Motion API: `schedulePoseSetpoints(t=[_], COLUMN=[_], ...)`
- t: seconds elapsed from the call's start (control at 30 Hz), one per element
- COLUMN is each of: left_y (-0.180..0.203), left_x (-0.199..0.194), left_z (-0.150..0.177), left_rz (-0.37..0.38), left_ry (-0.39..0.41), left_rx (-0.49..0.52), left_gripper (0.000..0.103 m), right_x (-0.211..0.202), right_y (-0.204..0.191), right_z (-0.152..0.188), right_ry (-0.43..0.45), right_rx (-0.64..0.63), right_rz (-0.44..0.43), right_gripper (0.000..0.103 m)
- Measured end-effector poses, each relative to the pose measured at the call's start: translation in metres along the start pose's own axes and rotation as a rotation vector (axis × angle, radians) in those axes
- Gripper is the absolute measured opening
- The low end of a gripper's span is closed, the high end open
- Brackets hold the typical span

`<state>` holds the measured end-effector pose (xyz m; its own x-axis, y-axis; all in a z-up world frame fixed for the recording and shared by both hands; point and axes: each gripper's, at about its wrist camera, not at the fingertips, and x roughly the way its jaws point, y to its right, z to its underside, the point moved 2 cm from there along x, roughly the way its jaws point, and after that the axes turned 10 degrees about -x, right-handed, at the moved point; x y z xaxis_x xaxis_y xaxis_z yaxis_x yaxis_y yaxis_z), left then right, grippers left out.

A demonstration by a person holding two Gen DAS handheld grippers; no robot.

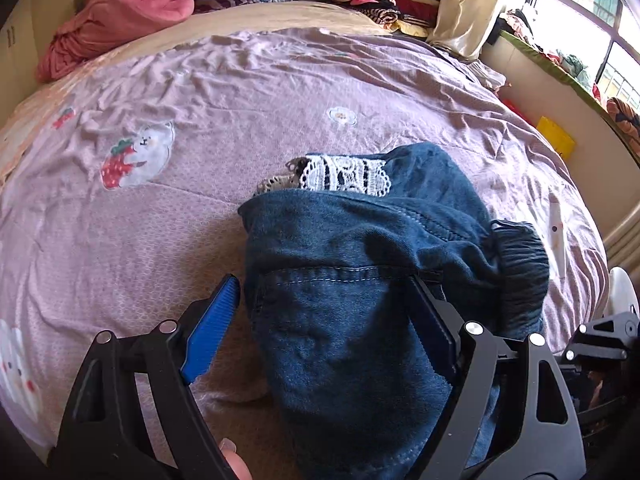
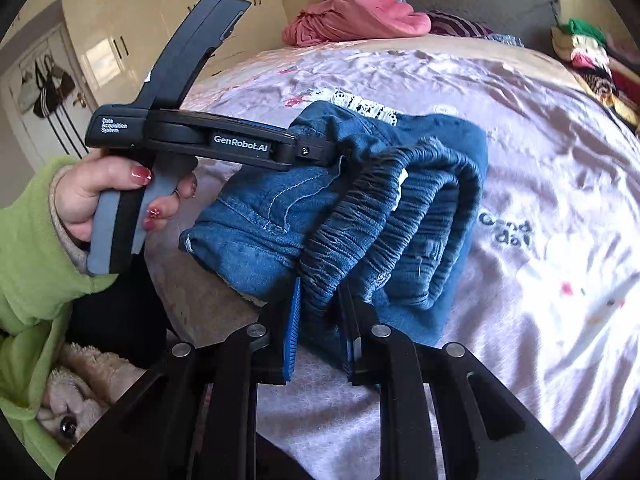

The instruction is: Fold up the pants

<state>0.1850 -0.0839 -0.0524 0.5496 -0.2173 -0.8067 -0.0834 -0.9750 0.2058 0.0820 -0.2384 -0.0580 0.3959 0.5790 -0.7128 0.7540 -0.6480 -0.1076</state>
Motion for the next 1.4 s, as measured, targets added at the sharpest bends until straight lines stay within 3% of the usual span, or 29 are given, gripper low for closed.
schedulePoseSetpoints(t=[0.2,0.27,0.37,0.53,0.7,0.8,0.87,0.97,1.03,1.13,1.3,1.4], left_y=[-0.006,-0.009,-0.008,0.012,0.036,0.039,0.039,0.037,0.040,0.039,0.039,0.047], left_x=[-0.014,-0.025,-0.040,-0.053,-0.043,-0.033,-0.032,-0.036,-0.041,-0.040,-0.048,-0.044], left_z=[0.003,0.008,0.018,0.041,0.061,0.069,0.070,0.068,0.068,0.068,0.062,0.067], left_rz=[0.053,0.072,0.100,0.177,0.206,0.188,0.182,0.189,0.193,0.194,0.214,0.218], left_ry=[0.030,0.035,0.050,0.028,-0.032,-0.055,-0.054,-0.045,-0.028,-0.026,0.016,0.004], left_rx=[-0.031,-0.045,-0.036,0.006,0.084,0.095,0.099,0.085,0.097,0.090,0.082,0.108], left_gripper=[0.076,0.076,0.076,0.076,0.075,0.075,0.075,0.075,0.075,0.075,0.075,0.075], right_x=[-0.025,-0.039,-0.052,-0.034,-0.007,0.013,0.030,0.053,0.063,0.057,0.032,0.045], right_y=[0.004,0.011,0.032,0.073,0.100,0.096,0.090,0.078,0.069,0.063,0.070,0.083], right_z=[-0.009,-0.014,-0.026,-0.052,-0.076,-0.094,-0.098,-0.094,-0.088,-0.093,-0.119,-0.118], right_ry=[0.069,0.117,0.157,0.136,0.087,0.019,-0.059,-0.181,-0.226,-0.167,-0.011,-0.053], right_rx=[0.049,0.078,0.125,0.218,0.255,0.144,0.068,-0.035,-0.100,-0.081,-0.057,-0.042], right_rz=[-0.047,-0.033,0.021,0.042,0.000,-0.018,-0.025,-0.036,-0.020,-0.022,0.025,0.058], right_gripper=[0.036,0.051,0.057,0.064,0.064,0.064,0.053,0.049,0.038,0.025,0.023,0.023])
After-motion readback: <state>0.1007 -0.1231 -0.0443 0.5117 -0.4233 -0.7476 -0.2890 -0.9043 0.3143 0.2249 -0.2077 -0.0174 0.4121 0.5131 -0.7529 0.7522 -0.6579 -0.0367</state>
